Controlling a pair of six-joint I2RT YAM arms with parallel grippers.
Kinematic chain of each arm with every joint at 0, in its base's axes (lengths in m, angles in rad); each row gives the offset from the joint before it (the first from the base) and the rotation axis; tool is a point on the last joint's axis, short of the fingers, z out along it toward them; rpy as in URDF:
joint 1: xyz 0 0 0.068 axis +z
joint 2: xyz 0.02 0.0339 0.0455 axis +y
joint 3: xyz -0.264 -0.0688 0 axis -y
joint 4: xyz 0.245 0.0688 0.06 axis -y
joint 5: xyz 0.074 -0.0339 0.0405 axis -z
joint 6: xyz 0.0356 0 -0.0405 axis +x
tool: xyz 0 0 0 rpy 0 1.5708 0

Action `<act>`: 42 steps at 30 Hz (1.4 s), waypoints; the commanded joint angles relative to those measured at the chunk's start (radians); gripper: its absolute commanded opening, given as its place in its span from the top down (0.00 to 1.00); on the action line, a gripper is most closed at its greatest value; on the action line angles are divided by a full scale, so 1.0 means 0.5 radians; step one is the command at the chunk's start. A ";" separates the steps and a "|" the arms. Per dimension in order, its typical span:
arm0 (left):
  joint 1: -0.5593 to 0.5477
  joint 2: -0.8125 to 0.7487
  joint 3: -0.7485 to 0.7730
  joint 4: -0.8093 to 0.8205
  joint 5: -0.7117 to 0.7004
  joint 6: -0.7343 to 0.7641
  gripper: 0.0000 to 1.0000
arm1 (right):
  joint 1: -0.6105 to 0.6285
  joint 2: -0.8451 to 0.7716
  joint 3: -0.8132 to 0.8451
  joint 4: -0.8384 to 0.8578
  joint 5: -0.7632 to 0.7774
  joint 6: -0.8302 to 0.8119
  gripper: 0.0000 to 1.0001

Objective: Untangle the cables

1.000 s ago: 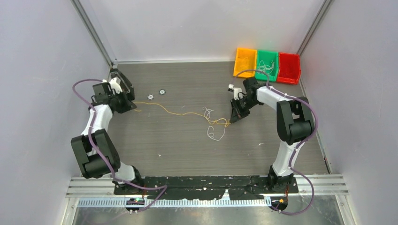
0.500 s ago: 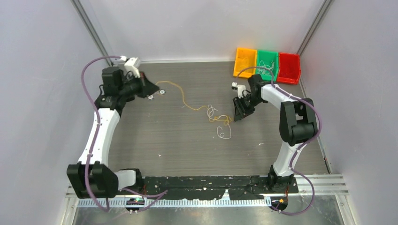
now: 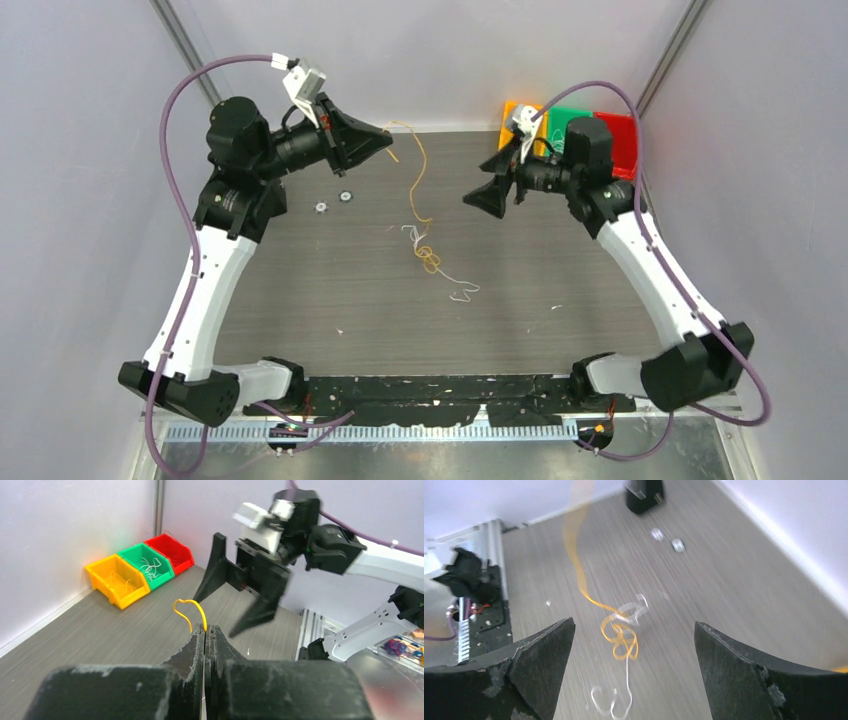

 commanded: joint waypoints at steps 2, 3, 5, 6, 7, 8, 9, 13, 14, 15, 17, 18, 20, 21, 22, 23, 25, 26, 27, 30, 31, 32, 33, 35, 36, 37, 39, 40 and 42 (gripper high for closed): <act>-0.053 0.059 0.113 0.140 0.079 -0.159 1.00 | 0.455 -0.103 -0.141 0.840 0.068 0.057 0.05; -0.055 0.063 0.120 0.159 0.082 -0.194 1.00 | 0.501 -0.040 -0.118 0.880 0.114 0.042 0.05; -0.053 0.069 0.143 0.166 0.076 -0.235 1.00 | 0.618 0.082 -0.065 1.037 0.164 0.048 0.05; -0.053 0.069 0.161 0.163 0.078 -0.241 1.00 | 0.682 0.124 -0.049 1.067 0.180 0.056 0.05; -0.053 0.070 0.181 0.161 0.075 -0.243 1.00 | 0.705 0.209 -0.016 1.092 0.205 0.052 0.04; -0.053 0.064 0.203 0.161 0.072 -0.255 1.00 | 0.749 0.247 -0.004 1.130 0.216 0.030 0.02; -0.053 0.063 0.222 0.164 0.062 -0.266 1.00 | 0.766 0.329 0.012 1.157 0.232 0.019 0.02; -0.049 0.049 0.345 0.201 0.065 -0.326 1.00 | 0.802 0.562 -0.008 1.230 0.363 0.025 0.40; -0.048 0.043 0.379 0.224 0.083 -0.337 1.00 | 0.802 0.624 -0.039 1.251 0.430 0.048 0.45; -0.047 0.041 0.417 0.247 0.096 -0.347 1.00 | 0.801 0.651 -0.057 1.286 0.462 0.053 0.46; -0.035 0.036 0.516 0.296 0.100 -0.364 1.00 | 0.790 0.713 -0.123 1.353 0.535 0.073 0.54; -0.020 0.038 0.564 0.335 0.097 -0.380 1.00 | 0.779 0.744 -0.163 1.373 0.556 0.084 0.60; 0.047 0.060 0.674 0.448 0.066 -0.493 1.00 | 0.763 0.789 -0.204 1.394 0.569 0.100 0.68; 0.085 0.079 0.749 0.497 0.055 -0.539 1.00 | 0.752 0.804 -0.215 1.383 0.574 0.117 0.69; 0.117 0.110 0.845 0.505 0.042 -0.567 1.00 | 0.743 0.829 -0.242 1.377 0.581 0.133 0.71; 0.147 0.138 0.937 0.502 0.031 -0.577 1.00 | 0.727 0.840 -0.258 1.359 0.580 0.157 0.72; 0.201 0.186 1.113 0.503 0.000 -0.584 1.00 | 0.700 0.868 -0.317 1.306 0.578 0.156 0.72; 0.231 0.209 1.201 0.498 -0.044 -0.592 1.00 | 0.688 0.873 -0.370 1.271 0.577 0.138 0.72; 0.253 0.235 1.280 0.494 -0.072 -0.600 1.00 | 0.661 0.882 -0.423 1.252 0.572 0.125 0.72; 0.299 0.267 1.446 0.493 -0.140 -0.599 1.00 | 0.578 0.896 -0.497 1.125 0.563 0.099 0.70; 0.305 0.267 1.456 0.497 -0.155 -0.596 1.00 | 0.560 0.901 -0.507 1.094 0.547 0.103 0.67; 0.308 0.261 1.446 0.504 -0.168 -0.597 1.00 | 0.531 0.901 -0.511 1.037 0.537 0.116 0.66; 0.308 0.250 1.432 0.514 -0.176 -0.601 1.00 | 0.518 0.894 -0.521 1.018 0.512 0.120 0.64; 0.308 0.235 1.392 0.534 -0.177 -0.599 1.00 | 0.487 0.868 -0.542 0.986 0.492 0.127 0.62; 0.308 0.231 1.375 0.532 -0.169 -0.594 1.00 | 0.472 0.854 -0.547 0.979 0.485 0.126 0.62; 0.308 0.224 1.339 0.525 -0.161 -0.594 1.00 | 0.465 0.825 -0.549 0.976 0.464 0.126 0.61; 0.309 0.188 1.200 0.524 -0.158 -0.605 1.00 | 0.455 0.757 -0.527 0.951 0.427 0.120 0.60; 0.308 0.159 1.101 0.537 -0.151 -0.616 1.00 | 0.453 0.727 -0.516 0.934 0.392 0.112 0.58; 0.308 0.099 0.894 0.570 -0.145 -0.631 1.00 | 0.453 0.623 -0.488 0.920 0.341 0.096 0.55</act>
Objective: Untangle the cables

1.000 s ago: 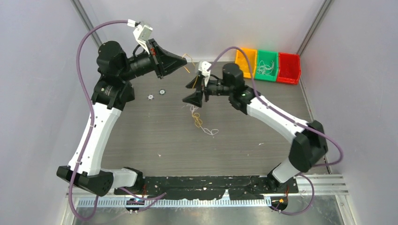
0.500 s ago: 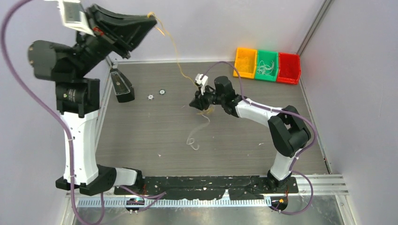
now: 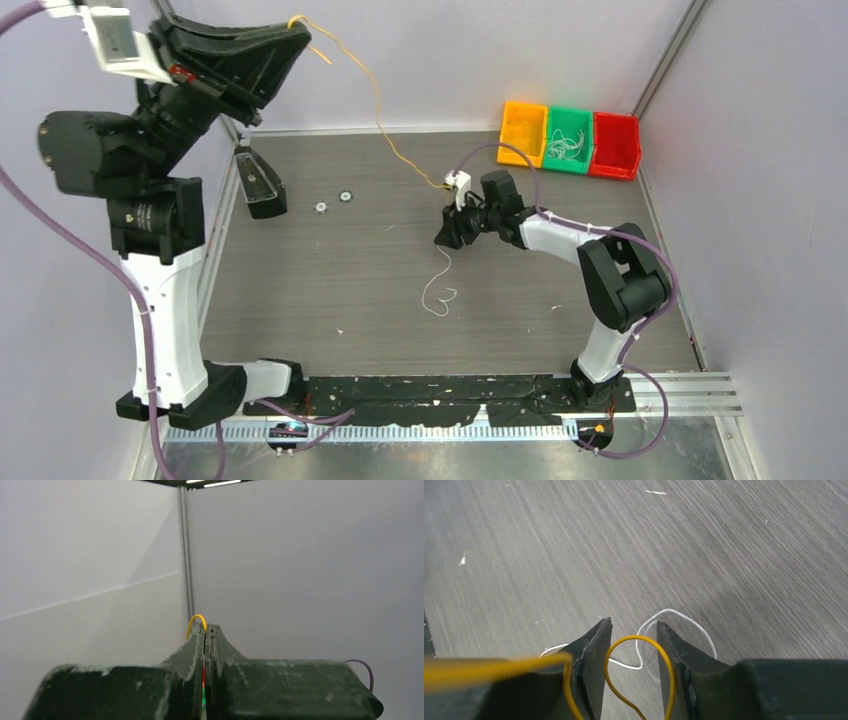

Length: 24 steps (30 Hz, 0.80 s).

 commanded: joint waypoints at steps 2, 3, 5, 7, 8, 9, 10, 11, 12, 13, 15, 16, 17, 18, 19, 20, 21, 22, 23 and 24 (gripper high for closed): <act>0.016 -0.104 -0.423 0.089 -0.043 -0.064 1.00 | 0.009 -0.390 0.093 -0.046 -0.168 -0.082 0.45; 0.016 -0.112 -0.466 0.109 -0.043 -0.078 1.00 | 0.007 -0.415 0.104 -0.095 -0.169 -0.127 0.40; 0.016 -0.118 -0.501 0.125 -0.035 -0.104 1.00 | -0.018 -0.488 0.110 -0.147 -0.192 -0.157 0.29; 0.016 -0.113 -0.510 0.110 -0.030 -0.108 1.00 | -0.028 -0.569 0.119 -0.155 -0.222 -0.153 0.24; 0.016 -0.109 -0.511 0.105 -0.018 -0.107 1.00 | -0.029 -0.625 0.130 -0.156 -0.247 -0.151 0.21; 0.016 -0.106 -0.514 0.105 -0.014 -0.111 1.00 | -0.028 -0.649 0.133 -0.140 -0.258 -0.120 0.20; 0.016 -0.100 -0.516 0.110 -0.015 -0.117 1.00 | -0.026 -0.687 0.144 -0.114 -0.269 -0.095 0.18; 0.016 -0.093 -0.517 0.119 -0.015 -0.128 1.00 | -0.013 -0.697 0.154 -0.057 -0.266 -0.044 0.17; 0.016 -0.087 -0.515 0.126 -0.016 -0.139 1.00 | -0.006 -0.704 0.187 -0.032 -0.256 -0.005 0.16; 0.016 -0.081 -0.512 0.130 -0.020 -0.148 1.00 | 0.013 -0.699 0.210 0.001 -0.253 0.032 0.15; 0.014 -0.071 -0.501 0.122 -0.019 -0.153 1.00 | 0.042 -0.650 0.301 0.020 -0.250 0.099 0.13; 0.015 -0.067 -0.495 0.113 -0.019 -0.153 1.00 | 0.052 -0.615 0.362 0.025 -0.249 0.121 0.11; 0.015 -0.066 -0.489 0.103 -0.019 -0.148 1.00 | 0.069 -0.598 0.388 0.040 -0.247 0.155 0.10; 0.016 -0.065 -0.483 0.094 -0.019 -0.145 1.00 | 0.076 -0.564 0.430 0.054 -0.249 0.169 0.10; 0.016 -0.068 -0.483 0.087 -0.021 -0.142 1.00 | 0.093 -0.536 0.450 0.082 -0.248 0.187 0.09; 0.016 -0.069 -0.485 0.083 -0.024 -0.139 1.00 | 0.102 -0.524 0.487 0.096 -0.249 0.191 0.09; 0.016 -0.073 -0.487 0.078 -0.031 -0.134 1.00 | 0.127 -0.501 0.504 0.111 -0.255 0.179 0.08; 0.014 -0.074 -0.491 0.071 -0.037 -0.129 1.00 | 0.139 -0.490 0.542 0.112 -0.256 0.153 0.08; 0.015 -0.080 -0.493 0.065 -0.040 -0.125 1.00 | 0.168 -0.468 0.560 0.117 -0.268 0.139 0.06; 0.016 -0.079 -0.493 0.059 -0.043 -0.119 1.00 | 0.184 -0.457 0.591 0.118 -0.276 0.104 0.05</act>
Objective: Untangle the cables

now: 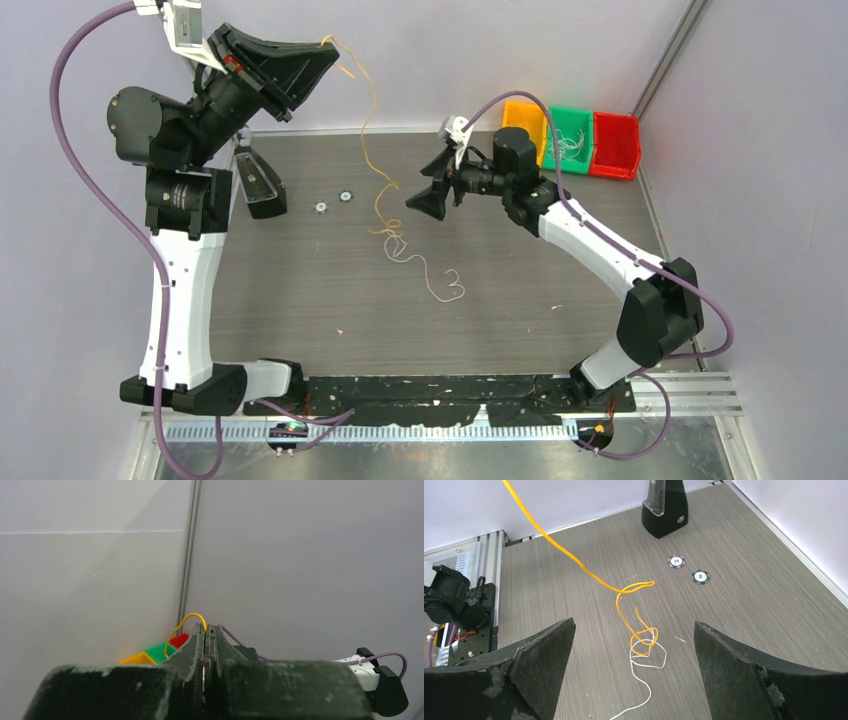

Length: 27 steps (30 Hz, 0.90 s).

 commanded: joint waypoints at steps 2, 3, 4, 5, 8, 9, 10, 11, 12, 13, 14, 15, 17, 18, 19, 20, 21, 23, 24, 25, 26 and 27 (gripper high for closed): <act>0.014 -0.036 0.056 0.017 -0.026 0.002 1.00 | 0.132 0.079 0.183 0.116 -0.058 -0.089 0.03; 0.012 -0.037 0.057 0.013 -0.028 0.005 1.00 | 0.150 0.107 0.193 0.116 -0.048 -0.117 0.02; 0.014 -0.037 0.059 0.010 -0.027 0.006 1.00 | 0.179 0.123 0.216 0.121 -0.037 -0.170 0.02; 0.014 -0.039 0.059 0.009 -0.024 0.006 1.00 | 0.191 0.165 0.230 0.126 -0.007 -0.185 0.02; 0.012 -0.045 0.057 0.007 -0.019 0.003 1.00 | 0.222 0.276 0.322 0.175 0.054 -0.202 0.03; 0.013 -0.049 0.054 0.003 -0.018 0.003 1.00 | 0.223 0.324 0.359 0.196 0.092 -0.193 0.04; 0.014 -0.053 0.047 0.000 -0.018 0.003 1.00 | 0.226 0.348 0.386 0.222 0.099 -0.176 0.04; 0.012 -0.055 0.040 -0.001 -0.017 0.003 1.00 | 0.229 0.395 0.415 0.227 0.104 -0.169 0.04; 0.012 -0.060 0.034 0.001 -0.014 0.003 1.00 | 0.241 0.416 0.476 0.238 0.102 -0.149 0.05; 0.012 -0.059 0.031 0.004 -0.014 0.003 1.00 | 0.247 0.454 0.521 0.246 0.094 -0.141 0.06; 0.013 -0.059 0.029 0.008 -0.014 0.000 1.00 | 0.265 0.471 0.538 0.266 0.093 -0.129 0.07; 0.012 -0.060 0.031 0.010 -0.015 0.000 1.00 | 0.276 0.496 0.557 0.278 0.093 -0.128 0.13; 0.014 -0.059 0.039 0.013 -0.024 0.005 1.00 | 0.299 0.531 0.575 0.287 0.118 -0.140 0.31; 0.014 -0.060 0.045 0.010 -0.029 0.011 1.00 | 0.302 0.546 0.574 0.296 0.140 -0.131 0.34; 0.014 -0.061 0.047 0.009 -0.030 0.012 1.00 | 0.301 0.551 0.570 0.300 0.151 -0.127 0.44; 0.013 -0.065 0.046 0.007 -0.030 0.014 1.00 | 0.298 0.551 0.565 0.305 0.176 -0.127 0.58; 0.016 -0.074 0.034 0.004 -0.029 0.012 1.00 | 0.294 0.548 0.553 0.315 0.184 -0.100 0.63; 0.024 -0.103 -0.019 -0.001 -0.033 0.005 1.00 | 0.268 0.530 0.542 0.365 0.185 -0.023 0.70; 0.028 -0.117 -0.075 -0.001 -0.033 -0.002 1.00 | 0.258 0.509 0.540 0.400 0.177 -0.003 0.75; 0.032 -0.131 -0.117 0.002 -0.033 -0.008 1.00 | 0.250 0.498 0.534 0.417 0.169 0.032 0.79; 0.036 -0.145 -0.149 0.003 -0.033 -0.013 1.00 | 0.247 0.472 0.530 0.456 0.156 0.045 0.82; 0.041 -0.156 -0.178 0.002 -0.037 -0.018 1.00 | 0.244 0.457 0.519 0.476 0.147 0.063 0.83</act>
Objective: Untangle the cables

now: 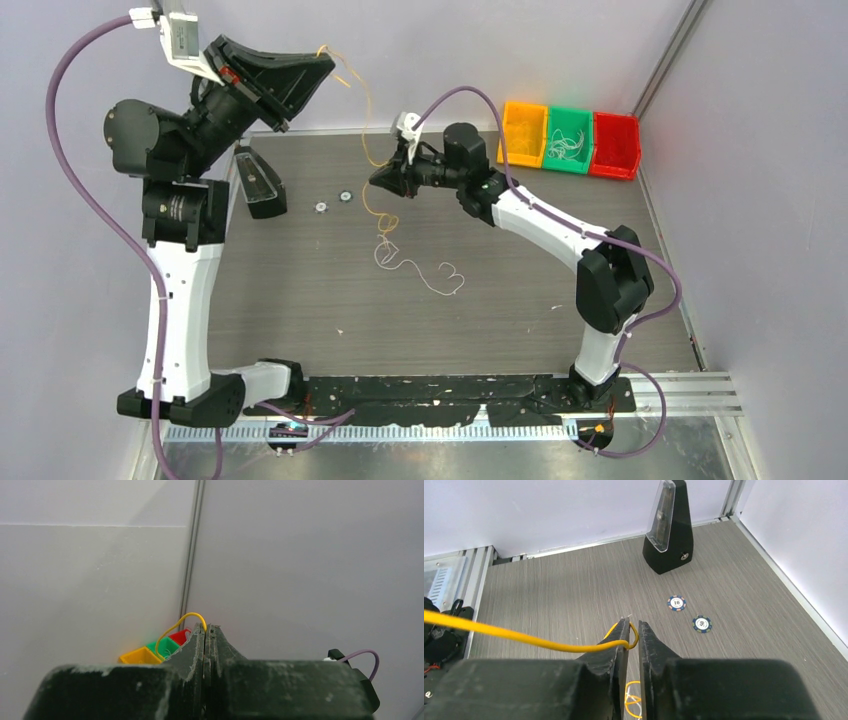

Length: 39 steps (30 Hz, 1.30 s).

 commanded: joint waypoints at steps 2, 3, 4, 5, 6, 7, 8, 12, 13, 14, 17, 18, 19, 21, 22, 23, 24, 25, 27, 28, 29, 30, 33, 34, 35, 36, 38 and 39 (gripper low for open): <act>0.033 -0.087 -0.129 0.018 -0.027 -0.032 1.00 | -0.032 -0.132 0.042 0.267 -0.042 0.132 0.72; 0.036 -0.089 -0.138 0.019 -0.034 -0.032 1.00 | -0.032 -0.148 0.044 0.272 -0.066 0.154 0.65; 0.038 -0.088 -0.143 0.020 -0.036 -0.032 1.00 | -0.033 -0.152 0.044 0.286 -0.083 0.163 0.67; 0.041 -0.089 -0.143 0.019 -0.036 -0.033 1.00 | -0.033 -0.155 0.040 0.290 -0.086 0.169 0.81; 0.045 -0.089 -0.144 0.018 -0.036 -0.032 1.00 | -0.033 -0.160 0.036 0.298 -0.069 0.170 0.91; 0.053 -0.086 -0.143 0.017 -0.037 -0.030 1.00 | -0.032 -0.160 0.024 0.300 -0.061 0.171 0.93; 0.065 -0.088 -0.146 0.012 -0.039 -0.029 1.00 | -0.039 -0.165 0.021 0.285 -0.042 0.171 0.94; 0.175 -0.131 -0.226 0.000 -0.043 -0.037 1.00 | -0.109 -0.214 0.002 0.224 0.038 0.222 0.95; 0.225 -0.154 -0.286 0.000 -0.046 -0.039 1.00 | -0.151 -0.228 0.000 0.225 0.044 0.275 0.95; 0.260 -0.188 -0.371 0.000 -0.046 -0.039 1.00 | -0.176 -0.258 0.002 0.227 0.056 0.307 0.95; 0.399 -0.308 -0.726 -0.077 -0.064 0.041 1.00 | -0.320 -0.322 0.044 0.249 0.069 0.530 0.95; 0.441 -0.366 -0.882 -0.149 -0.107 0.070 1.00 | -0.348 -0.354 0.060 0.264 0.063 0.586 0.95; 0.474 -0.387 -1.029 -0.237 -0.167 0.114 1.00 | -0.404 -0.367 0.100 0.292 0.045 0.709 0.95; 0.537 -0.353 -1.224 -0.491 -0.312 0.193 1.00 | -0.477 -0.405 0.168 0.335 0.018 0.899 0.95; 0.559 -0.287 -1.284 -0.612 -0.307 0.229 1.00 | -0.499 -0.430 0.191 0.351 0.009 0.958 0.95; 0.563 -0.197 -1.333 -0.738 -0.276 0.274 1.00 | -0.535 -0.449 0.230 0.394 -0.013 1.091 0.95; 0.560 -0.098 -1.359 -0.855 -0.219 0.310 1.00 | -0.552 -0.458 0.248 0.419 -0.026 1.234 0.95; 0.545 0.003 -1.394 -0.923 -0.175 0.315 1.00 | -0.578 -0.471 0.276 0.467 -0.052 1.303 0.95; 0.493 0.071 -1.535 -0.870 -0.186 0.340 1.00 | -0.605 -0.490 0.294 0.538 -0.083 1.502 0.95; 0.439 0.078 -1.585 -0.856 -0.223 0.414 1.00 | -0.612 -0.497 0.295 0.557 -0.089 1.601 0.95; 0.377 0.094 -1.579 -0.891 -0.246 0.519 1.00 | -0.622 -0.513 0.293 0.588 -0.089 1.645 0.95; 0.288 0.109 -1.561 -0.953 -0.286 0.636 1.00 | -0.626 -0.522 0.281 0.603 -0.086 1.722 0.95; 0.052 0.146 -1.525 -1.043 -0.403 0.874 1.00 | -0.646 -0.556 0.244 0.699 -0.053 1.865 0.95; 0.009 0.167 -1.526 -1.051 -0.429 0.905 1.00 | -0.651 -0.560 0.233 0.714 -0.051 1.914 0.95; -0.022 0.200 -1.524 -1.054 -0.437 0.929 1.00 | -0.651 -0.571 0.230 0.735 -0.049 1.929 0.95; -0.052 0.238 -1.512 -1.078 -0.438 0.962 1.00 | -0.652 -0.577 0.230 0.744 -0.049 1.959 0.95; -0.062 0.294 -1.492 -1.045 -0.287 1.021 0.99 | -0.651 -0.590 0.236 0.767 -0.056 1.991 0.95; -0.062 0.265 -1.514 -0.950 -0.137 1.036 0.81 | -0.650 -0.596 0.238 0.764 -0.062 1.994 0.95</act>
